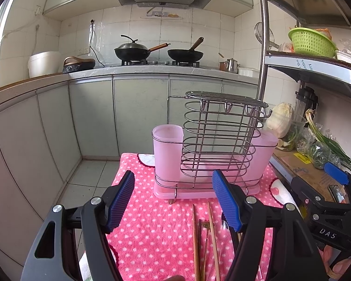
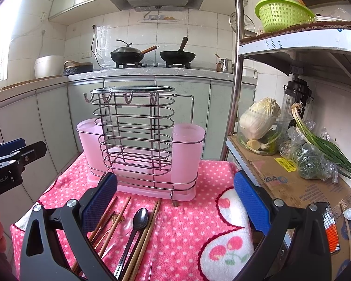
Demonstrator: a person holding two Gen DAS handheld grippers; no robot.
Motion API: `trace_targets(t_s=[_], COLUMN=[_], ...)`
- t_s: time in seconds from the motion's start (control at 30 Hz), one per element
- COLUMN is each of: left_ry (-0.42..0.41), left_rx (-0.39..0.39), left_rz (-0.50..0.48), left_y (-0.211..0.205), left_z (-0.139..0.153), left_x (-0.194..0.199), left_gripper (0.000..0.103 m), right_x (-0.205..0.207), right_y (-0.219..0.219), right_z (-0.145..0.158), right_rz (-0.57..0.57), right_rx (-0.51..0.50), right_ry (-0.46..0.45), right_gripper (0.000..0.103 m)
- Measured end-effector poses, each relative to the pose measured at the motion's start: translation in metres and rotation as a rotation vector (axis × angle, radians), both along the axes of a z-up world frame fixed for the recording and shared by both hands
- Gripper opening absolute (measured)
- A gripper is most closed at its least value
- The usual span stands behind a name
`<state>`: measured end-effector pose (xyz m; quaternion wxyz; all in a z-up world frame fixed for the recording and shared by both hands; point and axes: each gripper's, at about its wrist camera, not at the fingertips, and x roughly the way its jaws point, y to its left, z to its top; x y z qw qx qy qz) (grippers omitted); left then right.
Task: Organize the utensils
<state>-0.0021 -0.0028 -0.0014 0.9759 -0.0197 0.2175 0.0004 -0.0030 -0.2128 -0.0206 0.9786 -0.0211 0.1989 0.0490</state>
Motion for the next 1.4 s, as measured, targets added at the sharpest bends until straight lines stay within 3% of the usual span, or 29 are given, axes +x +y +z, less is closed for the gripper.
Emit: trace_targets(t_s=[1.4], left_ry=[0.021], left_rx=[-0.008], left_rz=[0.007], left_y=[0.008], left_z=[-0.002], left_x=[0.007], left_gripper=[0.068], right_x=[0.006], right_y=[-0.012], right_z=[0.003], right_rz=[-0.010], right_rx=[0.030], right_ry=[0.013], right_gripper=[0.100])
